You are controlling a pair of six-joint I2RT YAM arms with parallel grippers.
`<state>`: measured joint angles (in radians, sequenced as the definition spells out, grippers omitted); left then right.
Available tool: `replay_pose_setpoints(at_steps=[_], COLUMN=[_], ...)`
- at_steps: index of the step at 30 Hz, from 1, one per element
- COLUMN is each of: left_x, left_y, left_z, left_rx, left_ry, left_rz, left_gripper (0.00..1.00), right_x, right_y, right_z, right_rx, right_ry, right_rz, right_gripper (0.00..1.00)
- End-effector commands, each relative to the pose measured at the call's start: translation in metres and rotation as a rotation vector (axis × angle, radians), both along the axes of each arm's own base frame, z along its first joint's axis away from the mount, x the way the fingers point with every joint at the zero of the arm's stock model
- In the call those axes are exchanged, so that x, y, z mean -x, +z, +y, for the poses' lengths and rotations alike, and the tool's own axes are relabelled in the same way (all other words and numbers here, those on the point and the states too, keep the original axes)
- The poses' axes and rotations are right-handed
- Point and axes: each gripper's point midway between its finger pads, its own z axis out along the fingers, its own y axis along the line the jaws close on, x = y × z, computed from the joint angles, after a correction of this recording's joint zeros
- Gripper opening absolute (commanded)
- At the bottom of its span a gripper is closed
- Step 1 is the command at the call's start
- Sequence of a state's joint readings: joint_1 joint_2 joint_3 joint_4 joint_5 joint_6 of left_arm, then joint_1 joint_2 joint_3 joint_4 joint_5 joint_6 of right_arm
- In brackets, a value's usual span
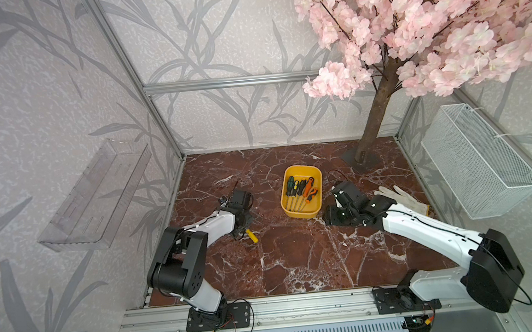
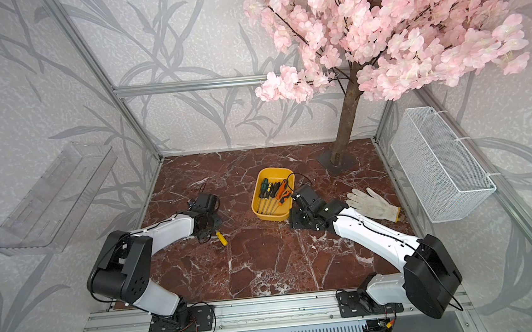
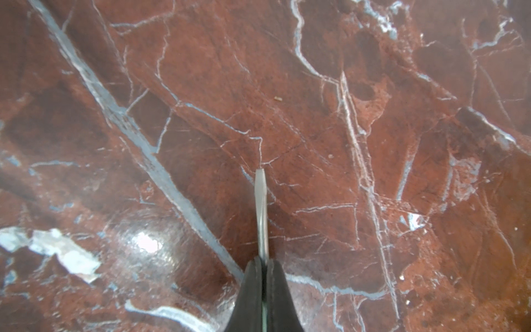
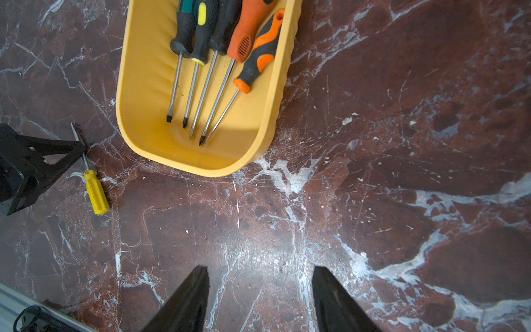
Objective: Put the screwdriver on the desktop into the storage box
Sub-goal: Pick up the screwdriver from the center of the board.
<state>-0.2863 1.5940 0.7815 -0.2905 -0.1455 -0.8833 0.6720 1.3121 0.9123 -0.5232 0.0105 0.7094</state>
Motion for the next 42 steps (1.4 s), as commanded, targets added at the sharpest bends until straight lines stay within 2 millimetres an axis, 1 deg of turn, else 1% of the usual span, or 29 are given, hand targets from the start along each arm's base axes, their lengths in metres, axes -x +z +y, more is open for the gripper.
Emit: replay_pose_setpoints(at_steps=[1,6,9,14,17,18,23,26,28,31,33,37,42], left_x=[0.026,0.008,0.002,-0.005,-0.009,-0.011,-0.021,-0.026,-0.029,-0.032,-0.033,-0.034,-0.035], left_y=[-0.015,0.02,0.037,0.06,0.074,0.079,0.1,0.113,0.121,0.133,0.138,0.146,0.155], left_z=[-0.005,-0.013,-0.02,-0.027,-0.033,-0.036,-0.051,-0.06,-0.068,-0.08,-0.085,-0.095,-0.108], left_rx=[0.038,0.076,0.115,0.161,0.202,0.219,0.298,0.348,0.391,0.442,0.456,0.493,0.562], left_ry=[-0.021,-0.038,-0.047,-0.054,-0.057,-0.058,-0.067,-0.064,-0.07,-0.081,-0.079,-0.073,-0.068], left_rz=[0.115,0.035,-0.007,-0.066,-0.101,-0.115,-0.167,-0.196,-0.223,-0.259,-0.269,-0.292,-0.325], left_gripper=[0.0,0.0,0.0,0.0,0.0,0.0,0.0,0.0,0.0,0.0,0.0,0.0,0.0], right_x=[0.002,0.002,0.001,0.001,0.001,0.001,0.004,0.01,0.015,0.022,0.022,0.014,0.003], right_y=[0.002,0.003,0.002,0.004,0.01,0.013,0.033,0.041,0.043,0.048,0.053,0.062,0.056], right_z=[-0.003,-0.002,-0.001,0.003,0.012,0.017,0.055,0.081,0.1,0.13,0.145,0.164,0.177], right_rx=[0.004,-0.001,-0.003,-0.018,-0.044,-0.058,-0.184,-0.23,-0.259,-0.34,-0.399,-0.474,-0.486], right_ry=[-0.009,-0.006,-0.004,0.013,0.053,0.073,0.235,0.344,0.408,0.489,0.513,0.52,0.502], right_rz=[-0.015,-0.016,-0.015,-0.015,-0.027,-0.034,-0.075,-0.104,-0.106,-0.081,-0.08,-0.087,-0.067], right_gripper=[0.62,0.62,0.62,0.62,0.62,0.62,0.62,0.63,0.64,0.64,0.64,0.64,0.65])
